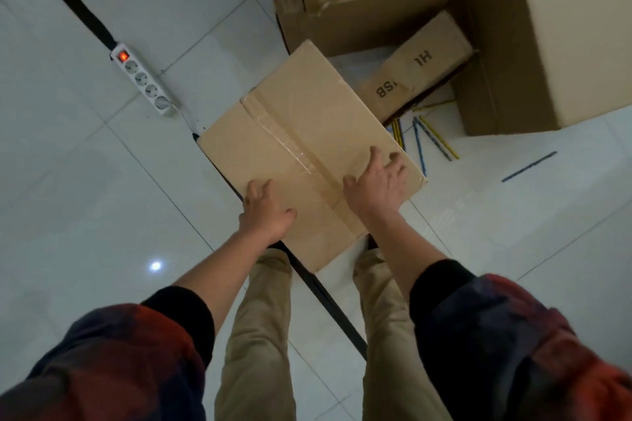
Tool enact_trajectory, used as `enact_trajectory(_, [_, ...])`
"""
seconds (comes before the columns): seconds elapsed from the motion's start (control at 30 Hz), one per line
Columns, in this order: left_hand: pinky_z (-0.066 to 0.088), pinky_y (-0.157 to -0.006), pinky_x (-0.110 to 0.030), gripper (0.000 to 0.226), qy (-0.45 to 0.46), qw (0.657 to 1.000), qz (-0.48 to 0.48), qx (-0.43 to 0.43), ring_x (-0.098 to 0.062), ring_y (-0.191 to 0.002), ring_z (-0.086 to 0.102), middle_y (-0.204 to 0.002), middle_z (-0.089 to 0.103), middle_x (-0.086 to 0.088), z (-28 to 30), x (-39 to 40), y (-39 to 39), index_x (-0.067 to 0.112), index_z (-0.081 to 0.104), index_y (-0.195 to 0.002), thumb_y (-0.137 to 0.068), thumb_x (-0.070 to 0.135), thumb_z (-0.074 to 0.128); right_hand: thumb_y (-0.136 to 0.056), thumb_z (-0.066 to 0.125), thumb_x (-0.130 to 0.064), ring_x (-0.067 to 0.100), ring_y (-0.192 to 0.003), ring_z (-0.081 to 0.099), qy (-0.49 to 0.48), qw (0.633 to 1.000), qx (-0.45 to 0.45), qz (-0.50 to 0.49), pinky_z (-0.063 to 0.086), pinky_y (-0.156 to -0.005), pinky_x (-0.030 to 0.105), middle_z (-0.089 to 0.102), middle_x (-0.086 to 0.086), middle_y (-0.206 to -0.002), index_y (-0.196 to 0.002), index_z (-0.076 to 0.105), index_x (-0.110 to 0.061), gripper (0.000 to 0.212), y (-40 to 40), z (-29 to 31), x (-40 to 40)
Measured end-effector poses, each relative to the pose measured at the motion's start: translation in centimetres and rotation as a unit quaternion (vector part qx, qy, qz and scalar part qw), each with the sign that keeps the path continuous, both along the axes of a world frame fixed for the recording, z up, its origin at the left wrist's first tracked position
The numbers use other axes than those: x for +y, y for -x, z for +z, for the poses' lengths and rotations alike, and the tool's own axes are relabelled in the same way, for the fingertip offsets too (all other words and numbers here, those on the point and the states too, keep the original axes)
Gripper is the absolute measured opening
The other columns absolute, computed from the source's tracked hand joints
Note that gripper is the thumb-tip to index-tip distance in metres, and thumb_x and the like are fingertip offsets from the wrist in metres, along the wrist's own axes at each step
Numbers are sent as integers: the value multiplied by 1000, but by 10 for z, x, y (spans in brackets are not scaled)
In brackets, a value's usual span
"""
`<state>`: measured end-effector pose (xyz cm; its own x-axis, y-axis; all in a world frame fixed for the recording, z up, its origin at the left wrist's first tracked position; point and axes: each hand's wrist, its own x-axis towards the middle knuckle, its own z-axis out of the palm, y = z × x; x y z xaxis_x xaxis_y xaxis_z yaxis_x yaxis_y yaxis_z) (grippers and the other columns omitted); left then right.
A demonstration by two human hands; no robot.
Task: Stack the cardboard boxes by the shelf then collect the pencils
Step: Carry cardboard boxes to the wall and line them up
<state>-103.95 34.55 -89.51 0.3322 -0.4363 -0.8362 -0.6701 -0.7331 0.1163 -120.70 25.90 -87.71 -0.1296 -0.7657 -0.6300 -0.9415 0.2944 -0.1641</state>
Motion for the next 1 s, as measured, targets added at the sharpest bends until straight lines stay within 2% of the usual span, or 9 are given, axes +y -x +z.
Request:
enact_trajectory(0.17, [34, -111, -41, 84, 9, 988, 153, -5, -35, -139, 29, -161, -8, -10, -2, 1, 12, 31, 5, -156, -91, 38, 59, -88, 57, -40, 41, -141, 17, -7, 995, 4, 100, 23, -113, 50, 11, 21, -156, -151, 20, -29, 74, 13, -7, -28])
enact_trajectory(0.33, [37, -105, -42, 83, 23, 963, 269, -24, -37, -141, 23, -161, -18, -10, -10, -7, 39, 39, 1, -154, -93, 34, 58, -87, 59, -53, 42, -147, 3, -49, 978, 21, 200, 14, -116, 56, -3, 21, -161, -154, 3, -37, 88, 34, -20, -49])
enact_trajectory(0.4, [38, -106, -42, 83, 24, 936, 351, -20, -37, -142, 26, -161, -16, -13, -12, -10, 44, 42, -1, -154, -94, 33, 57, -84, 61, -55, 41, -146, 11, -70, 977, 14, 203, 18, -114, 56, 6, 20, -160, -154, 1, -38, 93, 40, -26, -57])
enact_trajectory(0.47, [43, -97, -36, 85, 32, 913, 407, 1, -36, -133, 40, -160, 1, -18, -15, -7, 44, 46, -2, -152, -93, 34, 58, -80, 65, -54, 40, -139, 26, -81, 980, -19, 181, 26, -110, 55, 21, 17, -153, -151, 5, -39, 94, 41, -31, -60])
enact_trajectory(0.53, [42, -88, -31, 88, 55, 902, 428, 24, -33, -125, 49, -155, 21, -16, -17, -1, 39, 49, -1, -152, -90, 39, 60, -77, 68, -52, 39, -133, 34, -74, 984, -44, 155, 30, -107, 54, 28, 15, -147, -149, 9, -39, 94, 38, -32, -60])
enact_trajectory(0.57, [41, -88, -30, 88, 69, 896, 436, 36, -32, -125, 49, -154, 24, -14, -17, 3, 36, 49, 1, -152, -89, 41, 62, -77, 68, -52, 39, -133, 35, -71, 986, -54, 141, 30, -107, 55, 29, 15, -147, -150, 9, -39, 95, 36, -31, -60])
enact_trajectory(0.73, [35, -105, -33, 86, 121, 895, 426, 46, -27, -138, 37, -156, 20, -8, -4, 13, 25, 40, 11, -154, -88, 50, 64, -78, 68, -53, 38, -139, 29, -52, 990, -100, 86, 26, -114, 56, 28, 14, -150, -155, 8, -35, 100, 27, -18, -60])
enact_trajectory(0.9, [33, -110, -38, 94, 155, 881, 446, 18, -29, -142, 30, -159, 14, -7, 25, 9, 13, 39, 15, -154, -80, 59, 69, -83, 61, -54, 41, -144, 18, -36, 991, -123, 45, 14, -117, 57, 21, 17, -156, -155, 4, -34, 94, 2, 14, -55])
enact_trajectory(1.0, [33, -111, -45, 98, 169, 872, 458, -16, -33, -142, 28, -158, 16, -8, 48, 9, 3, 39, 17, -153, -75, 65, 70, -83, 58, -58, 42, -142, 22, -37, 991, -124, 43, 16, -116, 58, 24, 18, -154, -155, 4, -35, 93, -15, 36, -52])
